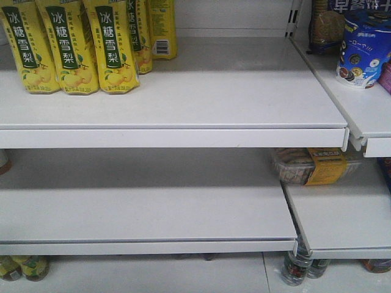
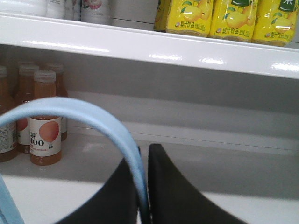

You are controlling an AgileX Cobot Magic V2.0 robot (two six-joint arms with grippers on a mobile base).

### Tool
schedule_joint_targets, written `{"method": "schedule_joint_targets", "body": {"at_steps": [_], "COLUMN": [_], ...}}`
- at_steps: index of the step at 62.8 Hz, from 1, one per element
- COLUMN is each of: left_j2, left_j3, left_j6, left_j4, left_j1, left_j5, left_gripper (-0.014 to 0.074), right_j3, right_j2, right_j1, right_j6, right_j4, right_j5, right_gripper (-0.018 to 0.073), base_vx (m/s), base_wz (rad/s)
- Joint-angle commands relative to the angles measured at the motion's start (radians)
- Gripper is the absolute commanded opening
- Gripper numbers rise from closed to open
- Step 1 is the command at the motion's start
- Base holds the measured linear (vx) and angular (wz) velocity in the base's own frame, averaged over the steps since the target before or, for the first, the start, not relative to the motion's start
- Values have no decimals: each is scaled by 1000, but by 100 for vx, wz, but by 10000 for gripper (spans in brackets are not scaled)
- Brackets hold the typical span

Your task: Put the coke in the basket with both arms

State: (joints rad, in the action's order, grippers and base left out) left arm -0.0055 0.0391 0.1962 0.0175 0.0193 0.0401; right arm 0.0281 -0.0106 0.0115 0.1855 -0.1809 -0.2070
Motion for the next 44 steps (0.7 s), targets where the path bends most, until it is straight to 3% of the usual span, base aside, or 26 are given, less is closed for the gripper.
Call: {"method": "schedule_joint_targets", "body": {"at_steps": [1, 8, 15, 44], "left_j2": [-22, -22, -22, -22], "left_j3": [-32, -32, -32, -32], "left_j6": [-39, -39, -39, -39], "left_j4": [-38, -38, -38, -38], "left_j1": [3, 3, 3, 3], "left_j5": [-159, -159, -159, -159], "left_gripper": [-6, -6, -6, -6], "right_j3": [7, 8, 8, 8], "right_j2": [-14, -14, -14, -13], "right_j1": [6, 6, 6, 8], "right_j6": [-112, -289, -366, -371], "right_j4": [90, 181, 247, 253], "right_j5": [118, 188, 239, 373], "right_gripper": [-5, -5, -5, -5], "base_vx": [0, 0, 0, 0], "base_wz": [0, 0, 0, 0]}}
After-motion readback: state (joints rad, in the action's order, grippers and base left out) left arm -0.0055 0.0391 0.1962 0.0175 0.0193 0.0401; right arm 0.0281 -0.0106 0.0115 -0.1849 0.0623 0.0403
